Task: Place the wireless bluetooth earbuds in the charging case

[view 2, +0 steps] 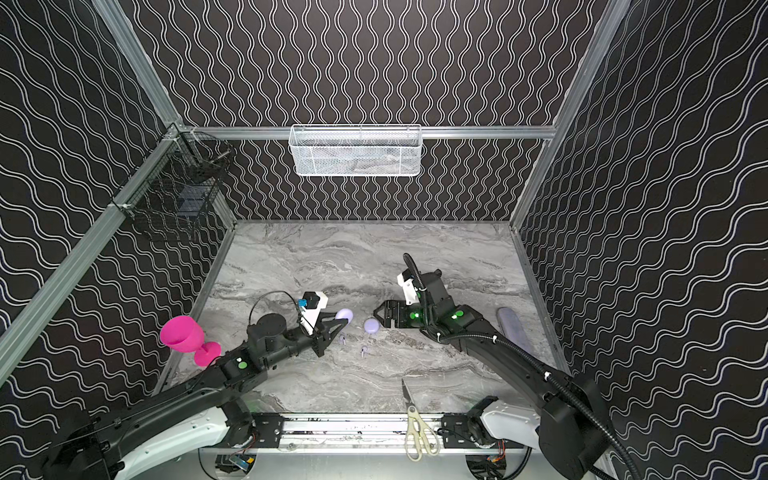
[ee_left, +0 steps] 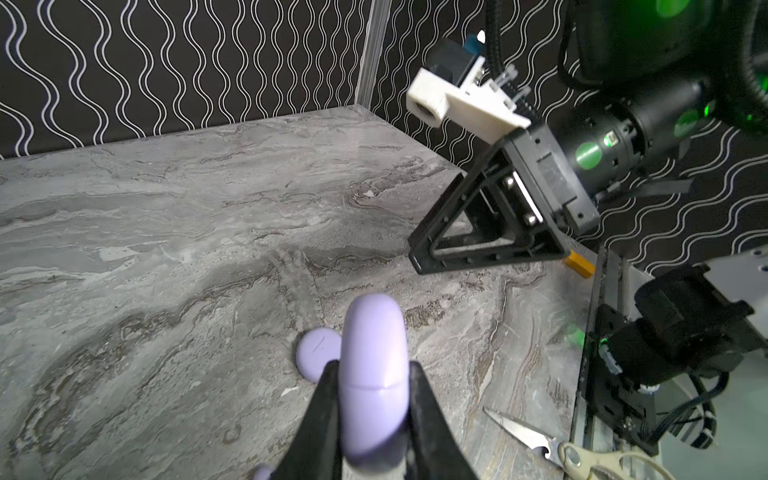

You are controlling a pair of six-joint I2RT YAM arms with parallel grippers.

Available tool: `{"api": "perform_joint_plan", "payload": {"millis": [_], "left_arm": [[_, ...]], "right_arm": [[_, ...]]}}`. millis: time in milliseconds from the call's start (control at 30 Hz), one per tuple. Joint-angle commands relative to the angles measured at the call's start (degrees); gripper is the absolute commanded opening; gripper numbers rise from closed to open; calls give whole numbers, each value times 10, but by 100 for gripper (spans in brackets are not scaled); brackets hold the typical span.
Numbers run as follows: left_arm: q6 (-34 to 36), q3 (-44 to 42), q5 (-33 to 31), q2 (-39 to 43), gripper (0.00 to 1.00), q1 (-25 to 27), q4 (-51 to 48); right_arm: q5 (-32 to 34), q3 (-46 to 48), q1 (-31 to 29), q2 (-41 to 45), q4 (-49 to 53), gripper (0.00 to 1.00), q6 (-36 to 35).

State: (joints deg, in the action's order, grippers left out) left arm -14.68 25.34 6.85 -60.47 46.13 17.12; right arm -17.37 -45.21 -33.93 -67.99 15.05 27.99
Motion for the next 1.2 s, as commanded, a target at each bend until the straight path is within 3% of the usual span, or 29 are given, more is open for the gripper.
{"api": "perform_joint_plan", "payload": {"millis": [0,100,733,1000,1167], "left_arm": [[-8,28,0,-22,15,-1,-10],[-16,51,0,-48,15,-1,-13],[-89,239,46,-268,14,-2,-57],[-149,286,81,-360,14,-6,-9],[-192,310,109,-421,15,-10,35]], "right_arm": [[18,15,6,17,-28,94,-1],[38,32,11,34,-27,99,-3],[94,198,36,167,-98,99,-14],[120,261,36,220,-147,99,0],[102,296,36,241,-176,99,-1]]}}
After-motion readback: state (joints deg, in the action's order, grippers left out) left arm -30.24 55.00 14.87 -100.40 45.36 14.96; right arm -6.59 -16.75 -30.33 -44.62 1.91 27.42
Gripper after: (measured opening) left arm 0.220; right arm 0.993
